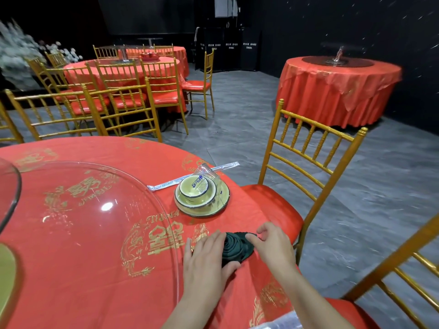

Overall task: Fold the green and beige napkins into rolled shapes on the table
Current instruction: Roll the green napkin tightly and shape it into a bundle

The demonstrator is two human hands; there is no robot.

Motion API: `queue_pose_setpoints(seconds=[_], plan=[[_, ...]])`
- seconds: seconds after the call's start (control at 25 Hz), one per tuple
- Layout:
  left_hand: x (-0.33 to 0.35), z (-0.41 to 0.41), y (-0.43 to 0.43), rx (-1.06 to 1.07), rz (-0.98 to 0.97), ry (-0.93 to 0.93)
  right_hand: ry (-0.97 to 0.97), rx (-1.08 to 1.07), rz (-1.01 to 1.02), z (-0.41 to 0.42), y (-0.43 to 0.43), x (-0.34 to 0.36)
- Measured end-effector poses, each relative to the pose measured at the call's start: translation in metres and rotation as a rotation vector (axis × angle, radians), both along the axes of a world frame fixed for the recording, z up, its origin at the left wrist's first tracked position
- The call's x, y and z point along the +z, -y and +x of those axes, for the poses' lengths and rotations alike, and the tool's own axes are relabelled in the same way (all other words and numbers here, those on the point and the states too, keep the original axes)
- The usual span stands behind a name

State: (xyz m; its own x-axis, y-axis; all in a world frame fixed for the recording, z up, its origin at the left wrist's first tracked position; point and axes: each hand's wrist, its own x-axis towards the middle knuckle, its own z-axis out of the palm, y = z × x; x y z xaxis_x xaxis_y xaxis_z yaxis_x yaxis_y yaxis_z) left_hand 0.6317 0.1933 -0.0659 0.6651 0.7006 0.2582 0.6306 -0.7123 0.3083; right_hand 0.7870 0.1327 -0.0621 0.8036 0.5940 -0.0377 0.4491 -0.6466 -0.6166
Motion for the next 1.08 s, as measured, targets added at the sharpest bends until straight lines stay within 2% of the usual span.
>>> queue_pose_setpoints(seconds=[0.12,0.64,0.88,1.08], plan=[[0.008,-0.004,0.004,0.021,-0.077,0.007,0.064,0.071,-0.027,-0.002,0.01,0.005],[0.028,-0.085,0.009,0.107,-0.24,0.175,-0.095,0.192,0.074,-0.05,0.053,0.029],[0.041,-0.143,0.032,0.072,-0.283,0.244,-0.152,0.367,0.141,-0.125,0.066,0.07],[0.065,-0.255,0.061,0.019,-0.318,0.239,-0.271,0.443,0.274,-0.235,0.101,0.099]])
